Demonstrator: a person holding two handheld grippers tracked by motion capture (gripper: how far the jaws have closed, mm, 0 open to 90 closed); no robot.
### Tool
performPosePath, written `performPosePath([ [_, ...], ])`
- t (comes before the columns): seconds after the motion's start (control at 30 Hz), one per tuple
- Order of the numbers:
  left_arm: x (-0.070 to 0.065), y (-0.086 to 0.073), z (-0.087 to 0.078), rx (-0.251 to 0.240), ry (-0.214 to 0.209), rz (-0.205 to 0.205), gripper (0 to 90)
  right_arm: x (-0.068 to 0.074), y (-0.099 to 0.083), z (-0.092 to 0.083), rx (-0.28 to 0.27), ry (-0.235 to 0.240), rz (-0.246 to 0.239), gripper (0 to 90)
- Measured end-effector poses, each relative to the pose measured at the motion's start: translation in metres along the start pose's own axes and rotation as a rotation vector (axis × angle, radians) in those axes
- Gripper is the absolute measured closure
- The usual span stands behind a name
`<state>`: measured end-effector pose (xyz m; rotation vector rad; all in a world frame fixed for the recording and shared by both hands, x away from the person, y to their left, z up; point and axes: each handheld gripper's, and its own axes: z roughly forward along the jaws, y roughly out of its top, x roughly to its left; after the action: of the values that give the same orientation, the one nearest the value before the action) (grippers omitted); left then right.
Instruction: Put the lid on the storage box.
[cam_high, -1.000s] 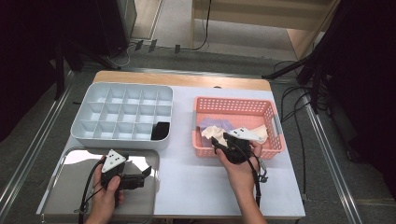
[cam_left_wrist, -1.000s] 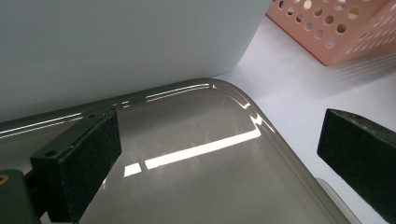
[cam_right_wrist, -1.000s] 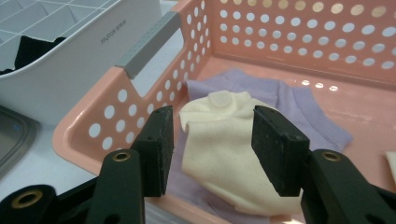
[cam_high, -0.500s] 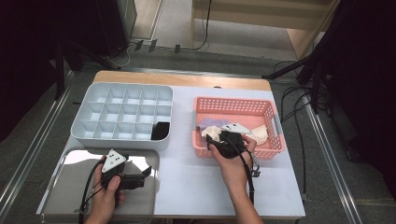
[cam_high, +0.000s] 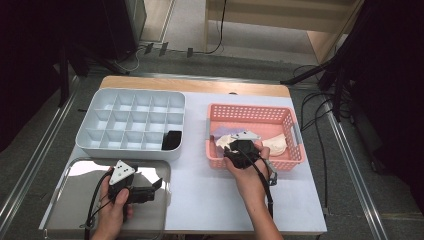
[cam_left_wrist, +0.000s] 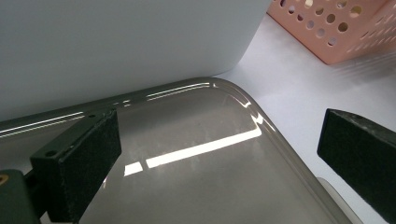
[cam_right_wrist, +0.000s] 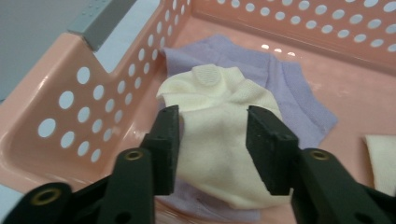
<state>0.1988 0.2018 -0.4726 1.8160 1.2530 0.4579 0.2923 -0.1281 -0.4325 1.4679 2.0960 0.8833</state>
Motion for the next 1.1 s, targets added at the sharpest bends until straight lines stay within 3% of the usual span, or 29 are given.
performPosePath([
  [0.07,0.0,0.0,0.0,0.0,0.0,-0.001,0.1,-0.003,0.0,-0.001,0.001,0.013,0.016,65.8],
  [0.17,0.0,0.0,0.0,0.001,-0.001,-0.001,0.1,-0.01,-0.001,-0.001,-0.011,0.044,0.087,70.3],
  [0.23,0.0,0.0,0.0,0.001,-0.001,-0.002,0.1,-0.012,-0.002,-0.001,-0.015,0.055,0.09,79.0],
  [0.33,0.0,0.0,0.0,0.002,-0.003,0.0,0.1,-0.019,-0.005,-0.001,-0.014,0.112,0.105,89.2],
  [0.4,0.0,0.0,0.0,0.002,-0.005,-0.005,0.1,-0.024,-0.007,-0.002,-0.041,0.127,0.117,89.9],
  [0.57,0.0,0.0,0.0,0.001,-0.005,-0.007,0.1,-0.036,-0.011,-0.009,-0.143,0.101,0.155,90.0],
  [0.73,0.0,0.0,0.0,0.0,-0.005,-0.008,0.1,-0.039,-0.012,-0.016,-0.212,0.088,0.142,90.0],
  [0.93,0.001,0.0,0.0,0.0,-0.002,-0.007,0.1,-0.037,-0.01,-0.027,-0.294,0.123,0.123,90.0],
  [1.1,0.0,0.0,0.0,-0.003,0.0,-0.002,0.1,-0.036,-0.01,-0.032,-0.32,0.129,0.117,90.0],
])
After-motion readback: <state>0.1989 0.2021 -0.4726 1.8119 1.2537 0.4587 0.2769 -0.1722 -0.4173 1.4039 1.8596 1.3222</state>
